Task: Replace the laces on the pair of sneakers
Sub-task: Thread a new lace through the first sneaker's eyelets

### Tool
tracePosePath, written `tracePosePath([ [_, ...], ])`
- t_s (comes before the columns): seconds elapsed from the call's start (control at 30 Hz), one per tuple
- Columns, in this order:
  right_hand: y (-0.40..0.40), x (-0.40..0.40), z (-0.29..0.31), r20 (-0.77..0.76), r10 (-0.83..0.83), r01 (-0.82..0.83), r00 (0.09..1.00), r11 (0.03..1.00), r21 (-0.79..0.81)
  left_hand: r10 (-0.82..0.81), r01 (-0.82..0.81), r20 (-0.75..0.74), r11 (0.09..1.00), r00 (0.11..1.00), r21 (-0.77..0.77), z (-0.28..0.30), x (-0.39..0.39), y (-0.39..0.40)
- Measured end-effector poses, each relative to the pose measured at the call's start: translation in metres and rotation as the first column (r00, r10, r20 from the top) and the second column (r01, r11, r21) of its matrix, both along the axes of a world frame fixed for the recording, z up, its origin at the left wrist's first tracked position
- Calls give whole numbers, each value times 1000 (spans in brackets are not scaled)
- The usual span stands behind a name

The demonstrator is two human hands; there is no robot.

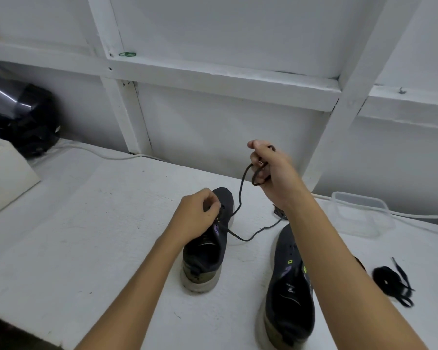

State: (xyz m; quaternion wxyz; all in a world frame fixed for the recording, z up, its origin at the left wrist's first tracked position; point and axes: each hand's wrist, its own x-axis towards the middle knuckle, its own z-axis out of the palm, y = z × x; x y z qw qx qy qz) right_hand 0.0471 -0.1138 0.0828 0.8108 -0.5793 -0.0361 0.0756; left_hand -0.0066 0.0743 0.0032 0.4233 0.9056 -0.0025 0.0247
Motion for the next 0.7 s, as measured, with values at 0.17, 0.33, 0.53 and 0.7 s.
tracePosePath([
  [0.17, -9, 2, -18, 143, -119, 171, 983, 879, -446, -211, 217, -126, 976, 969, 36, -3, 7, 9],
  [0.33, -13, -2, -42, 152, -88, 163, 984, 784, -599, -208, 209, -62, 978, 976, 19, -15, 8, 5],
  [0.53, -16, -6, -60, 202, 98, 186, 974, 154, -971, 259, -281, -109, 862, 960, -421, -17, 18, 22],
  [0.7, -10, -17, -71, -68, 314, -156, 947, 264, -952, 467, -512, -209, 785, 859, -349, -32, 20, 49],
])
